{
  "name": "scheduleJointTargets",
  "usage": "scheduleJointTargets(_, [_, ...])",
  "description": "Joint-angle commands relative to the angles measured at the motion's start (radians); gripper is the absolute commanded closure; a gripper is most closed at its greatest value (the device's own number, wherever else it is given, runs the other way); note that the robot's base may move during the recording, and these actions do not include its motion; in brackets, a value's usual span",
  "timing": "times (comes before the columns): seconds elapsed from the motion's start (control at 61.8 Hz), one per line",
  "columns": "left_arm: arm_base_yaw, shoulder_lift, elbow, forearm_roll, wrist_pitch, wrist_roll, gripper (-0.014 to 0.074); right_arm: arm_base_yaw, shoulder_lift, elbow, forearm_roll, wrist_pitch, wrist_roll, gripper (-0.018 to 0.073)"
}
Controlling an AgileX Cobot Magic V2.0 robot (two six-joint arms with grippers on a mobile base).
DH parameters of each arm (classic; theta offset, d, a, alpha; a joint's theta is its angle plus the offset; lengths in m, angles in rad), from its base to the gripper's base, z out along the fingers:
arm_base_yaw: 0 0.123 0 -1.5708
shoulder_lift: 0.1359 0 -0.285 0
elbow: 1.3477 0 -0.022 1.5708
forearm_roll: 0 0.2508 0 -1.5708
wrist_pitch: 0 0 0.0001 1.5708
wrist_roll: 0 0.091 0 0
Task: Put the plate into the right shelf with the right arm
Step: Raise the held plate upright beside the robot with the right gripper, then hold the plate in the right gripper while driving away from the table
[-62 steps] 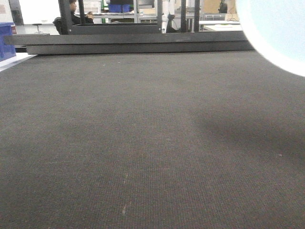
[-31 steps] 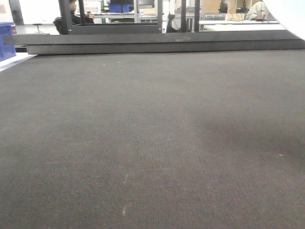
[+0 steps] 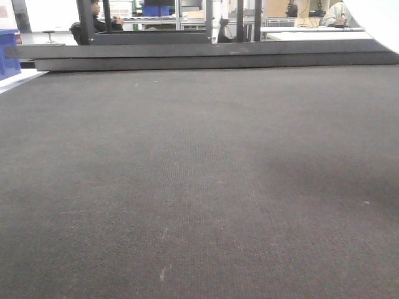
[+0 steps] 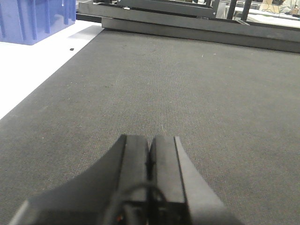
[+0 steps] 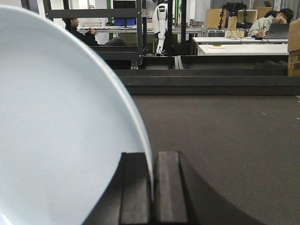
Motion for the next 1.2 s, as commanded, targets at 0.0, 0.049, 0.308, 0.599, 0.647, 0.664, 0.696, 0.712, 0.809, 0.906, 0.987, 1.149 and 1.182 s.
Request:
scheduleJointTargets(0.0, [-0.002, -0.010, 0.010, -0.008, -0.090, -0.007, 0.0724, -0.004, 0.007, -0.028, 0.007, -0.092, -0.009, 0.0503])
scheduleJointTargets(0.049, [-0.002, -0.010, 0.010, -0.008, -0.090, -0.007, 0.0724, -0.004, 0.007, -0.028, 0.007, -0.092, -0.009, 0.0503])
scheduleJointTargets(0.308, [-0.002, -0.010, 0.010, -0.008, -0.090, -0.007, 0.0724, -0.004, 0.007, -0.028, 0.007, -0.092, -0.009, 0.0503])
scheduleJointTargets(0.599, [-0.002, -0.010, 0.010, -0.008, -0.090, -0.007, 0.0724, -0.004, 0.007, -0.028, 0.007, -0.092, -0.009, 0.0503])
scheduleJointTargets(0.647, [-0.002, -0.010, 0.010, -0.008, -0.090, -0.007, 0.0724, -0.004, 0.007, -0.028, 0.007, -0.092, -0.009, 0.0503])
scheduleJointTargets(0.664, [-0.002, -0.010, 0.010, -0.008, -0.090, -0.007, 0.0724, -0.004, 0.007, -0.028, 0.007, -0.092, -0.009, 0.0503])
scheduleJointTargets(0.696, [-0.002, -0.010, 0.010, -0.008, -0.090, -0.007, 0.0724, -0.004, 0.007, -0.028, 0.007, -0.092, -0.009, 0.0503])
scheduleJointTargets(0.712, [-0.002, -0.010, 0.010, -0.008, -0.090, -0.007, 0.0724, -0.004, 0.007, -0.028, 0.007, -0.092, -0.009, 0.0503])
scheduleJointTargets(0.809, [-0.002, -0.010, 0.010, -0.008, -0.090, -0.007, 0.0724, -0.004, 0.007, -0.028, 0.007, -0.092, -0.009, 0.0503])
scheduleJointTargets(0.906, [-0.002, -0.010, 0.010, -0.008, -0.090, -0.007, 0.0724, -0.004, 0.007, -0.028, 0.007, -0.092, -0.009, 0.0503])
scheduleJointTargets(0.987, [-0.002, -0.010, 0.010, -0.008, -0.090, -0.007, 0.0724, -0.004, 0.007, -0.028, 0.007, -0.092, -0.009, 0.0503])
scheduleJointTargets(1.149, [-0.002, -0.010, 0.010, -0.008, -0.090, -0.007, 0.0724, -0.004, 0.007, -0.028, 0.007, -0.092, -0.009, 0.0503])
scheduleJointTargets(1.182, [-0.002, -0.010, 0.010, -0.008, -0.090, -0.007, 0.0724, -0.004, 0.007, -0.028, 0.007, -0.092, -0.009, 0.0503])
